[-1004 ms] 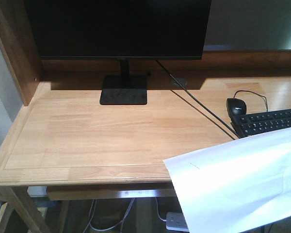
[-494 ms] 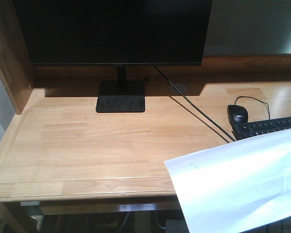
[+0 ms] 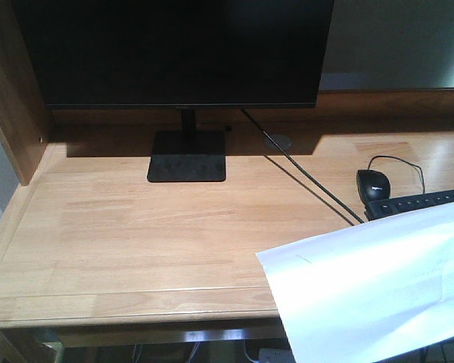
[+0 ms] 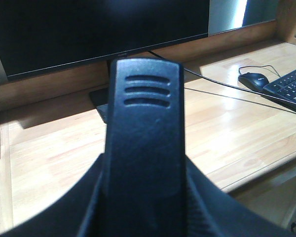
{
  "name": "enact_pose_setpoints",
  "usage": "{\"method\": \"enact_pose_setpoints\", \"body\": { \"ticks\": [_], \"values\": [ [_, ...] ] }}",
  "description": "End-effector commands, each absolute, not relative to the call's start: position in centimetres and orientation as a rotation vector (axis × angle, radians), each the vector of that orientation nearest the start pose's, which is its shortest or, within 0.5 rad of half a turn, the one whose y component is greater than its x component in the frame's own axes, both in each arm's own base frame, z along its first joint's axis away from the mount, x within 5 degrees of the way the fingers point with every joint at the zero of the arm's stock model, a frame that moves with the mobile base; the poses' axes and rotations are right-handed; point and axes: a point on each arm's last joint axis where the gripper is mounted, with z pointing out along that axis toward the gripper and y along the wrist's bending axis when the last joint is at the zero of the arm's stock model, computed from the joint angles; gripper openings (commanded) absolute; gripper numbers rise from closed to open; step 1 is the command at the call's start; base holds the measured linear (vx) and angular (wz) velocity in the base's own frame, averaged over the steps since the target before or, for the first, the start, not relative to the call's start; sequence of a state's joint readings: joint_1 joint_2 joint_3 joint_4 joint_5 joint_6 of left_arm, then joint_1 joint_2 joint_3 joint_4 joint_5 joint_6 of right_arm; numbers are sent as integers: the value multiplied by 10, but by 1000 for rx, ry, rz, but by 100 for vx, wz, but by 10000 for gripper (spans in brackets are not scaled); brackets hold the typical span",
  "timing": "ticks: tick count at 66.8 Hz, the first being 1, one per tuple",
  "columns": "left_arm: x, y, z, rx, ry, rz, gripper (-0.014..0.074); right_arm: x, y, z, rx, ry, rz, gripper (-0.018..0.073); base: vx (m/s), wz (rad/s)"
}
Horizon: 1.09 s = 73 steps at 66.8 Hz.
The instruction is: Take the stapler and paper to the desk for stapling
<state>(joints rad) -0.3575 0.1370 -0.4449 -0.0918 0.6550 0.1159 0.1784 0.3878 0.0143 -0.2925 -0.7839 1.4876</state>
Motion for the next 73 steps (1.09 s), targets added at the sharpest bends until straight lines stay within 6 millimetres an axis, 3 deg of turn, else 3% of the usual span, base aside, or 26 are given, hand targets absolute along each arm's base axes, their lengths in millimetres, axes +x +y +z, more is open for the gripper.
{"method": "enact_pose_setpoints", "body": {
  "ticks": [1, 73],
  "values": [
    [33, -18, 313, 364, 1662, -294, -7, 72, 33, 262, 416, 1074, 1434, -5, 3, 0],
    [33, -18, 313, 364, 1662, -294, -7, 72, 33, 262, 417, 1075, 1434, -5, 0, 0]
  ]
}}
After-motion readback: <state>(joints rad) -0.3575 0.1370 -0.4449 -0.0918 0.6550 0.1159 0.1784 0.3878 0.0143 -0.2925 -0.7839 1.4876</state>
